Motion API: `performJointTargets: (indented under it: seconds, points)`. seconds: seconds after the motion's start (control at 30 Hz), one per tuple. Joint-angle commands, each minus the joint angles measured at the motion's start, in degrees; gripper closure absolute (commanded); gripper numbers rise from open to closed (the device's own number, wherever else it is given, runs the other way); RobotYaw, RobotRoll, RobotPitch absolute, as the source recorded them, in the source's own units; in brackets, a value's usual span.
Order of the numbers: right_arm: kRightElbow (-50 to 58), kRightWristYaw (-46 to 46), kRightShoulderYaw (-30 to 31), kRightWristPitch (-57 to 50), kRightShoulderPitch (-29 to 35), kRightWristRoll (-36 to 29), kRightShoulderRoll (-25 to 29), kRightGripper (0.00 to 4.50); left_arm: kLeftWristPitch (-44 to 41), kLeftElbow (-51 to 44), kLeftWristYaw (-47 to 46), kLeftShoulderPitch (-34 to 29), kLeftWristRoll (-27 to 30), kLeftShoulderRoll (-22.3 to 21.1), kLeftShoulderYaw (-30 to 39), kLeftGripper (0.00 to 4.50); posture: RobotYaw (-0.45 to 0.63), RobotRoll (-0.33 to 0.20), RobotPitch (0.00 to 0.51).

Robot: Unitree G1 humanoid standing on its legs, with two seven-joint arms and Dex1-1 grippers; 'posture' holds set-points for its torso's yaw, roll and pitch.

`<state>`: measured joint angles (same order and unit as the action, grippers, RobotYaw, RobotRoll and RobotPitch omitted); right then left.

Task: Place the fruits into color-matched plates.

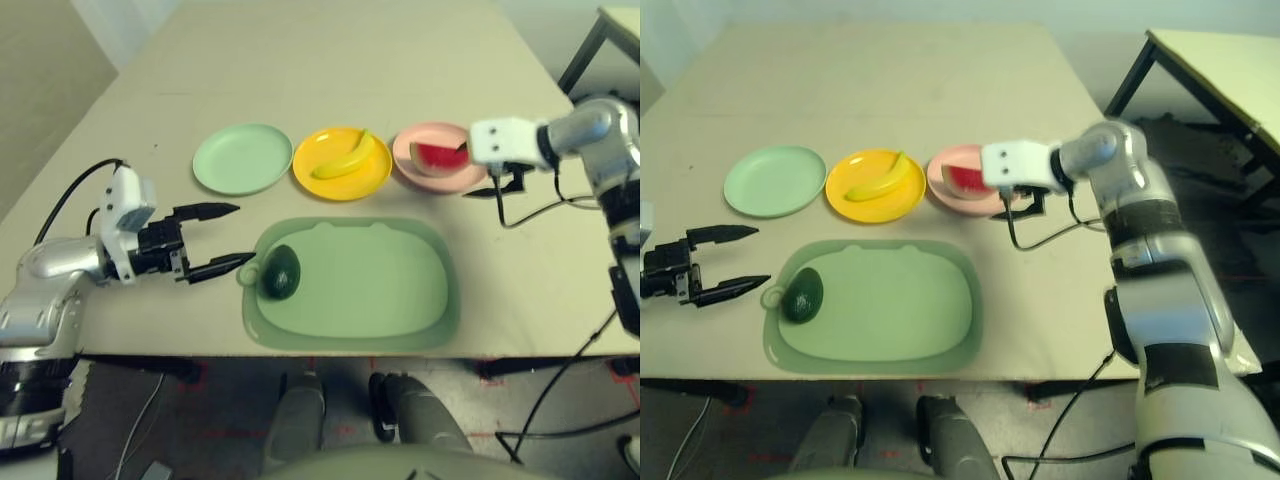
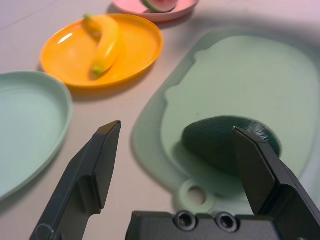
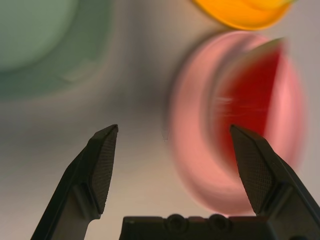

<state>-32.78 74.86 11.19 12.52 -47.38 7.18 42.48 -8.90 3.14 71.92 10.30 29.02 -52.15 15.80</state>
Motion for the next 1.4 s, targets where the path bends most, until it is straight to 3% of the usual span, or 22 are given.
performJointTargets:
  seconds: [0.03,0.17,0.27,0.43,0.8,1.03,1.2,1.4]
  points:
    - [11.5,1.22,-4.29,-5.99,9.11,-9.88,-0.68,0.03,1.2,1.53,1.24,0.42,-0.85,-1.08,0.29,0.0,0.06,0.0,0.145]
    - [20.27,4.07,-7.78,-10.62,19.42,-21.66,-2.76,0.03,2.19,1.87,2.34,0.46,-1.41,-1.5,-0.45,0.0,0.05,0.0,0.144]
    - [22.5,7.14,-8.04,-11.48,24.46,-26.28,-3.12,0.03,4.38,3.0,3.41,1.12,-3.06,-2.02,-1.33,0.0,0.05,0.0,0.142]
    - [24.16,12.14,-7.84,-11.94,28.15,-32.51,-5.16,0.03,8.85,5.39,6.45,3.6,-5.72,-3.42,-3.01,0.0,0.06,0.0,0.141]
    - [20.34,13.33,-6.34,-10.06,27.87,-31.12,-8.29,0.03,21.93,8.7,19.28,15.57,-10.2,-6.89,-11.32,0.0,0.06,0.0,0.134]
    - [21.25,12.33,-6.11,-9.29,28.58,-30.99,-9.26,0.03,35.11,10.34,20.58,26.68,-8.37,-11.85,-30.69,0.0,0.03,0.0,0.137]
    - [22.53,11.03,-5.96,-9.36,29.51,-31.14,-9.55,0.03,44.17,11.86,20.58,35.06,-7.84,-12.23,-44.45,0.0,0.0,0.0,0.135]
    - [24.89,8.98,-6.1,-8.88,32.03,-30.68,-9.1,0.03,52.62,17.77,20.58,43.15,-10.36,-10.82,-55.56,0.0,-0.05,0.0,0.13]
